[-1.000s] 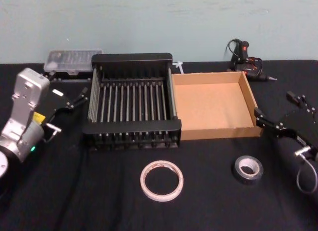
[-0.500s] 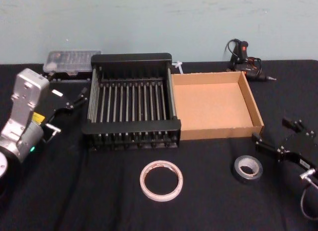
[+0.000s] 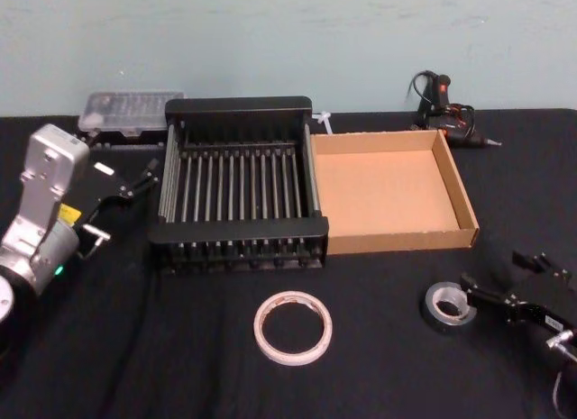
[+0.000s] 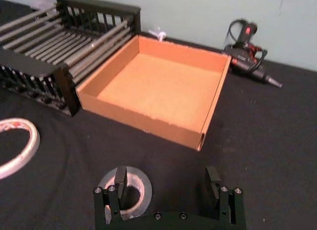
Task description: Pick up the white tape and place it into the black box , Pick up the silver tape and place it into the brown box.
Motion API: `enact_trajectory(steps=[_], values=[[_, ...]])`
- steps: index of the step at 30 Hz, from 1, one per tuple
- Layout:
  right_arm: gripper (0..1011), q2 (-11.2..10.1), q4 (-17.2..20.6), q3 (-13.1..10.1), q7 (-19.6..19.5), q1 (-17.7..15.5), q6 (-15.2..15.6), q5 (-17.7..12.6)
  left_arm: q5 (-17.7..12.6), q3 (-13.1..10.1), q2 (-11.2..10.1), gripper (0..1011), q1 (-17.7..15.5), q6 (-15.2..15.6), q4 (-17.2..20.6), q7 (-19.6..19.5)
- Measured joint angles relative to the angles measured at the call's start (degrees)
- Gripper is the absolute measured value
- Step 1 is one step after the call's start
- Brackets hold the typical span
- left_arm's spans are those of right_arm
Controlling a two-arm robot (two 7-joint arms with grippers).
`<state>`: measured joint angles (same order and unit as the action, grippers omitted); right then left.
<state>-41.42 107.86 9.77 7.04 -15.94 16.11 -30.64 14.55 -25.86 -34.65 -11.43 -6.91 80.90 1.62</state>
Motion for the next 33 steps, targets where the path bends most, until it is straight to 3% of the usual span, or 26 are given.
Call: enact_trajectory(steps=[22,33], values=[[1002,3.3,-5.1,1.9,3.1,3.2,3.0,4.0,0.0,0.0,0.0,1001,0.0,0.0,0.0,0.0],[1002,4.5,-6.8,2.2,4.8,4.5,2.1,5.6,0.0,0.0,0.0,1001,0.0,0.0,0.0,0.0]])
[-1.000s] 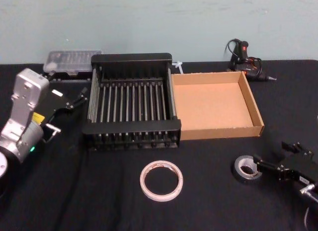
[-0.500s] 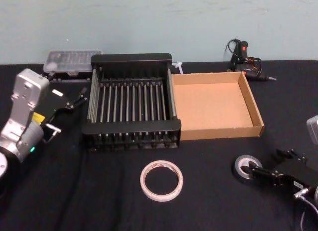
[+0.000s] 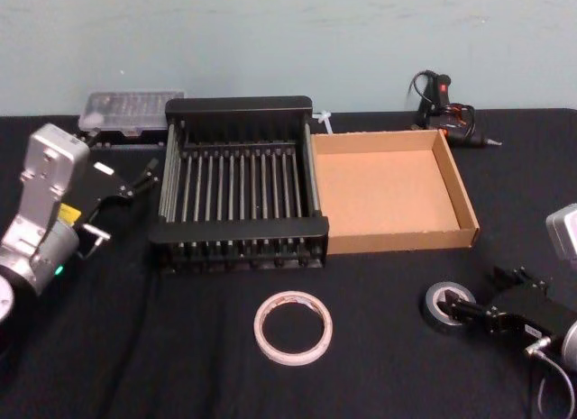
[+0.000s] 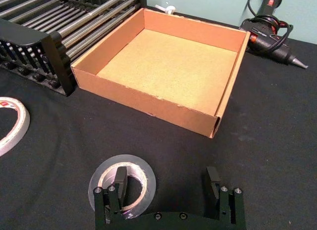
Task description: Pick up the white tape and place it into the black box , Pick up the silver tape and place it into the brown box.
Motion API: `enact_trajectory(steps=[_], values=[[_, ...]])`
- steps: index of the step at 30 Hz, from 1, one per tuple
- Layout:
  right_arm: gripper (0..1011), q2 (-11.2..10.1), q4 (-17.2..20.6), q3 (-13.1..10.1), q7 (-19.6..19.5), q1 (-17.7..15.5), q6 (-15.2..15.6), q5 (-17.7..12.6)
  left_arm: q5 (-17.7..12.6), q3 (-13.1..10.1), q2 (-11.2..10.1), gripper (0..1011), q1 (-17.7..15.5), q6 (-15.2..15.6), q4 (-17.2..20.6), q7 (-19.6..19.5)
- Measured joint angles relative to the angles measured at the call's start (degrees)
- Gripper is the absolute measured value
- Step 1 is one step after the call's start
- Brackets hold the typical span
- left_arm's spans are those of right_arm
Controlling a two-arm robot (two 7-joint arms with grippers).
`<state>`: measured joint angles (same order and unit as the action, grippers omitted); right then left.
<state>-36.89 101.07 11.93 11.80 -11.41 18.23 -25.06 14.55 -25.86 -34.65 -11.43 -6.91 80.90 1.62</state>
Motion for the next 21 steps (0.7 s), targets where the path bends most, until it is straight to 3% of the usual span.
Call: enact_trajectory(steps=[21], values=[[1002,-0.1,0.2,-0.1,-0.5,-0.2,0.4,-0.2,0.0,0.0,0.0,1001,0.0,0.0,0.0,0.0]])
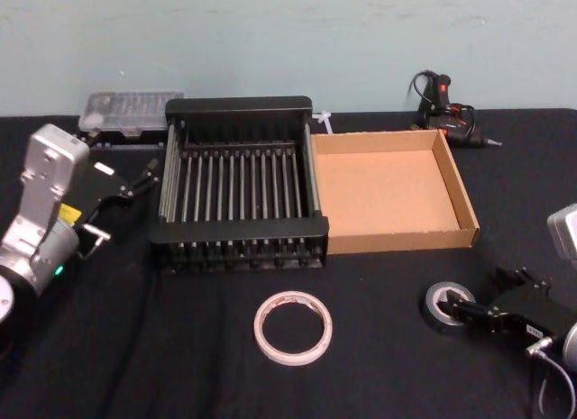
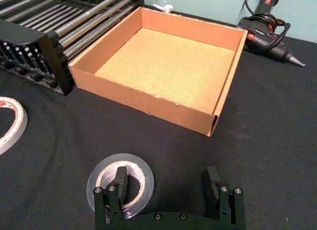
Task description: Pick up the white tape and place it into the black box , Pick up the silver tape and place it into the brown box.
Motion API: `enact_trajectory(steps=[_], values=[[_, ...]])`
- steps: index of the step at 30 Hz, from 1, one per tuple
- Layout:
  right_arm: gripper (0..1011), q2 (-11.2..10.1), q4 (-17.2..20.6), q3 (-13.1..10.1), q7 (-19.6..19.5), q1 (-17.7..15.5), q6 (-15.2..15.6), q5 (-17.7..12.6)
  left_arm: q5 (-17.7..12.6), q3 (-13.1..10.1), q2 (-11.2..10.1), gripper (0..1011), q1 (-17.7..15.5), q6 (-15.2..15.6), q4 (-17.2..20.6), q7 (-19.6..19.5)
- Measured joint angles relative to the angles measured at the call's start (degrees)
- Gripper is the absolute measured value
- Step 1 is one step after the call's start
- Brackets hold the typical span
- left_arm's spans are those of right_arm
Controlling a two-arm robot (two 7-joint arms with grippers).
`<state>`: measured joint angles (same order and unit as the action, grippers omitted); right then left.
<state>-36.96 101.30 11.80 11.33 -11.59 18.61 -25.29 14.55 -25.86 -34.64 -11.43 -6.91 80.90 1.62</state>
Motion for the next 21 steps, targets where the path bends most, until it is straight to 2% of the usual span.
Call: enact_trajectory(steps=[10,15,21], values=[[997,0.0,0.1,0.0,-0.1,0.0,0.1,-0.1,0.0,0.0,0.0,1001,0.0,0.0,0.0,0.0],[911,0.0,0.1,0.0,-0.1,-0.1,0.1,-0.1,0.0,0.0,0.0,1001,0.0,0.0,0.0,0.0],[737,0.0,0.1,0.0,-0.1,-0.1,0.1,-0.1,0.0,0.0,0.0,1001,0.0,0.0,0.0,0.0]])
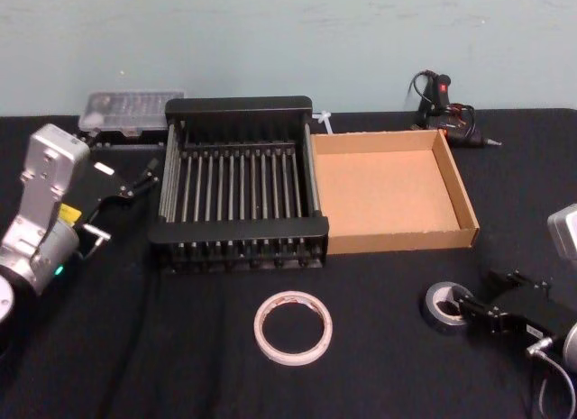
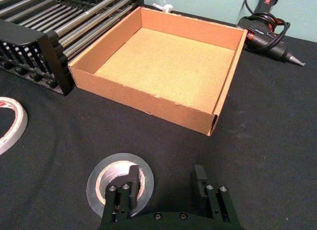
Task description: Pick up the white tape and place it into the black box , Pick up the silver tape and place it into the brown box.
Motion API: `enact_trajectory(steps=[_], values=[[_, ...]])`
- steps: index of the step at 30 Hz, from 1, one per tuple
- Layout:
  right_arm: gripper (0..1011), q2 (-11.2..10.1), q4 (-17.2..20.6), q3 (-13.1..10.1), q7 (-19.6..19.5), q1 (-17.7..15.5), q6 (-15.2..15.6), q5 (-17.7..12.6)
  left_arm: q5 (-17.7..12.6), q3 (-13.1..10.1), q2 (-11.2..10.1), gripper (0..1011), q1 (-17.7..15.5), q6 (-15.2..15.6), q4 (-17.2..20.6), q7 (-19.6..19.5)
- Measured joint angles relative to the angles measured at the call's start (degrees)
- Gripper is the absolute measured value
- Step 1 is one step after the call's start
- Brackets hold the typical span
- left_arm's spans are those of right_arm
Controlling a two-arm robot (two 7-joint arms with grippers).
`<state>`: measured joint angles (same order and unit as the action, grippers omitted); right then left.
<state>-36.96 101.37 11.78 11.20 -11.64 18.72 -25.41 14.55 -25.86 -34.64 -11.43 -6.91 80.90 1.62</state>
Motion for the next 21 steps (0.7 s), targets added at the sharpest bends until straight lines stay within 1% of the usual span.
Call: enact_trajectory(steps=[1,4,9,10,12,13,14,16,17,18,19,21], values=[[718,0.0,0.0,0.0,0.0,0.0,0.0,0.0,0.0,0.0,0.0,1001,0.0,0.0,0.0,0.0],[601,0.0,0.0,0.0,0.0,0.0,0.0,0.0,0.0,0.0,0.0,1001,0.0,0.0,0.0,0.0],[446,0.0,0.0,0.0,0.0,0.0,0.0,0.0,0.0,0.0,0.0,1001,0.0,0.0,0.0,0.0],[446,0.0,0.0,0.0,0.0,0.0,0.0,0.0,0.0,0.0,0.0,1001,0.0,0.0,0.0,0.0],[336,0.0,0.0,0.0,0.0,0.0,0.0,0.0,0.0,0.0,0.0,1001,0.0,0.0,0.0,0.0],[315,0.0,0.0,0.0,0.0,0.0,0.0,0.0,0.0,0.0,0.0,1001,0.0,0.0,0.0,0.0],[270,0.0,0.0,0.0,0.0,0.0,0.0,0.0,0.0,0.0,0.0,1001,0.0,0.0,0.0,0.0],[242,0.0,0.0,0.0,0.0,0.0,0.0,0.0,0.0,0.0,0.0,1001,0.0,0.0,0.0,0.0],[177,0.0,0.0,0.0,0.0,0.0,0.0,0.0,0.0,0.0,0.0,1001,0.0,0.0,0.0,0.0],[177,0.0,0.0,0.0,0.0,0.0,0.0,0.0,0.0,0.0,0.0,1001,0.0,0.0,0.0,0.0],[144,0.0,0.0,0.0,0.0,0.0,0.0,0.0,0.0,0.0,0.0,1001,0.0,0.0,0.0,0.0],[126,0.0,0.0,0.0,0.0,0.0,0.0,0.0,0.0,0.0,0.0,1001,0.0,0.0,0.0,0.0]])
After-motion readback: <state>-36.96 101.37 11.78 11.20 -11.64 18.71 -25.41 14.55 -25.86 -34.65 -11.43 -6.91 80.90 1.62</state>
